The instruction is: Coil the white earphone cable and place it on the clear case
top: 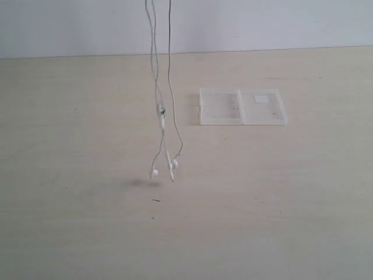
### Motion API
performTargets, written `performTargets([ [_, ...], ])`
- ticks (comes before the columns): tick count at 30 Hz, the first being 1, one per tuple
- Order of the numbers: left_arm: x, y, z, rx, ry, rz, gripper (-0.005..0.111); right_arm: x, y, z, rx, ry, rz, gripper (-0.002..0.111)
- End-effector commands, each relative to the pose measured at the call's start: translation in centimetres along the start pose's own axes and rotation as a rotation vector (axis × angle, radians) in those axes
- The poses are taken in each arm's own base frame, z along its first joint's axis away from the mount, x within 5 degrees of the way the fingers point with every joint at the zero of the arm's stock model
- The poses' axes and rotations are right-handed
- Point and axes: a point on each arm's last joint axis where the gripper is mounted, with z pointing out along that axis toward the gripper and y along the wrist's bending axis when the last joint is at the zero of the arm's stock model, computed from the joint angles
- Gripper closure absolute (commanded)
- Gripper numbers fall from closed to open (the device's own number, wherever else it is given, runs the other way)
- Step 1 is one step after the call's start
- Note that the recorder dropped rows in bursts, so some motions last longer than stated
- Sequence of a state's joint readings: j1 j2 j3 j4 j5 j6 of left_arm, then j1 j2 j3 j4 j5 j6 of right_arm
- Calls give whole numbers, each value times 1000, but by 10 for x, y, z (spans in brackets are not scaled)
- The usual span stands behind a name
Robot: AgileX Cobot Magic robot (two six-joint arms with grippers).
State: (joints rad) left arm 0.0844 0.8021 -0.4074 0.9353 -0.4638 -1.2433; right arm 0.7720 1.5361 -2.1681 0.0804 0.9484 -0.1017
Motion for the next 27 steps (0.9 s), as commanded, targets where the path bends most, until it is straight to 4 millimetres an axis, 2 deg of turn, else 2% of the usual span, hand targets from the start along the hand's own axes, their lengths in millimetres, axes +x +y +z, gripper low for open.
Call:
performTargets([
  [1, -8, -1, 18, 27, 62, 97, 86, 12, 2, 20, -24, -5, 20, 108],
  [5, -7, -2, 30, 95, 103, 209, 56, 14, 2, 23, -24, -2, 21, 108],
  [7, -4, -3, 34, 139, 108, 273, 50, 13, 2, 22, -21, -14, 20, 108],
  [14, 1, -13, 40, 315, 91, 240, 48, 14, -1, 22, 11, -1, -2, 108],
  [19, 1, -17, 42, 383, 76, 146, 48, 14, -1, 22, 12, -4, 18, 108],
  [24, 1, -20, 42, 424, 69, 139, 33, 14, -5, 22, 51, -2, 27, 108],
  [27, 3, -22, 43, 415, 89, 98, 32, 14, -7, 22, 72, -1, 33, 108],
])
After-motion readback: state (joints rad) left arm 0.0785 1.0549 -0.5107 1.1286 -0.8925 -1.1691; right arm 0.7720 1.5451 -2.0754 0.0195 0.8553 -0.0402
